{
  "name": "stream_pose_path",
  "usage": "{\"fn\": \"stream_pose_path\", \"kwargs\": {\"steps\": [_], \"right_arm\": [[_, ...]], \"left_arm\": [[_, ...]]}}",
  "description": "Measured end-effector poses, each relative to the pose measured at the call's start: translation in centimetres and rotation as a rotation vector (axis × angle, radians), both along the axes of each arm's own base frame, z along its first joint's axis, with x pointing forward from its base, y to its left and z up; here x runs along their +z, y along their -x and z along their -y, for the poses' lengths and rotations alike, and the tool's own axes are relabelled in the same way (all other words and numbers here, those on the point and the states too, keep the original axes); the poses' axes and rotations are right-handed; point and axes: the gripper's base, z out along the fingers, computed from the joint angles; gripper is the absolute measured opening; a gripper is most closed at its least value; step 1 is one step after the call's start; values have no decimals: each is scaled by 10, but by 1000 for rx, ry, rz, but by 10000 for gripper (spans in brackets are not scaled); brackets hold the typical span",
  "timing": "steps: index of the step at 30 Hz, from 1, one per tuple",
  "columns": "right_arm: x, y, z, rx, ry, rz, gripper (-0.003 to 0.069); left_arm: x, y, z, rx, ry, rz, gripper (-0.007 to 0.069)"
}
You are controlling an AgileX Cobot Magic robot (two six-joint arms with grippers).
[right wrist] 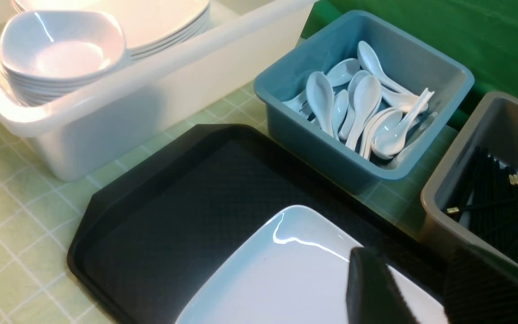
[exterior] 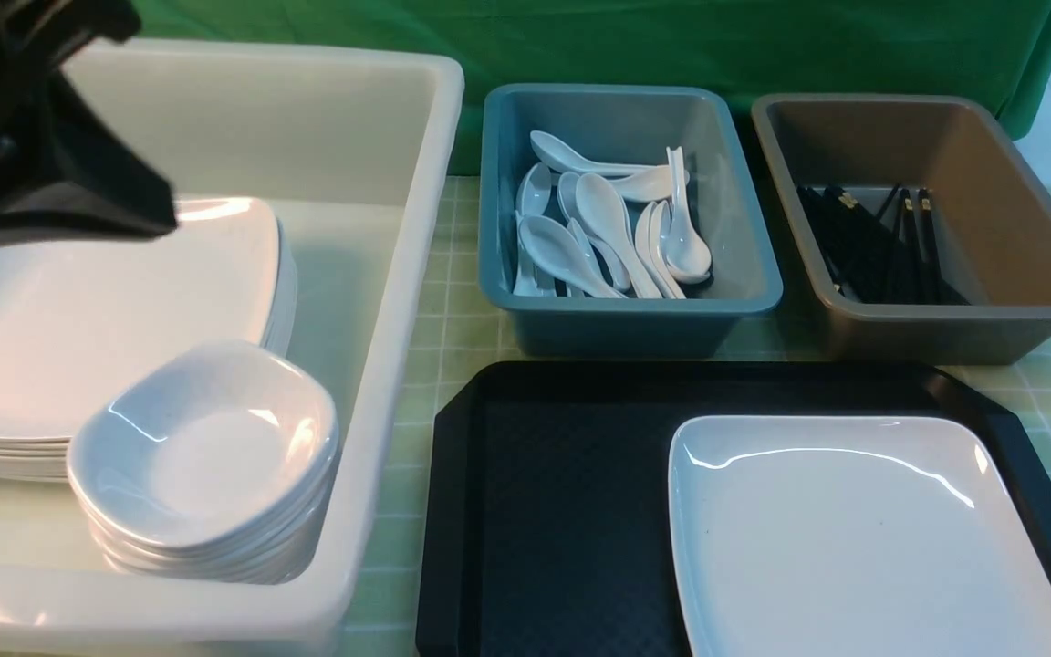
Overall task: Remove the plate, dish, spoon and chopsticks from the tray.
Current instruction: Use the left arm to grab a plate from the dinner plate
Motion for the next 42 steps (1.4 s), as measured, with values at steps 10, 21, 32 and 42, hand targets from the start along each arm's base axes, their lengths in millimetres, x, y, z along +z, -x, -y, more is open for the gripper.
{"fn": "stream_pose_path", "kwargs": {"steps": [10,21,32,42], "right_arm": [[-10,-2,-2,0,21,-26,239],[-29,-4,-3,-2,87,-100,239],[-30,-4,-3,-3,93,-107,239],[-30,-4,-3,-2,93,-107,239]], "left_arm": [[-43,-26,82,-366,16,-215,-17],[-168,-58,201,-527,-114,-486,-8],[-221,-65,226,-521,-151,-595,146],[-229,-82,231,-473,-154,-436,329]]}}
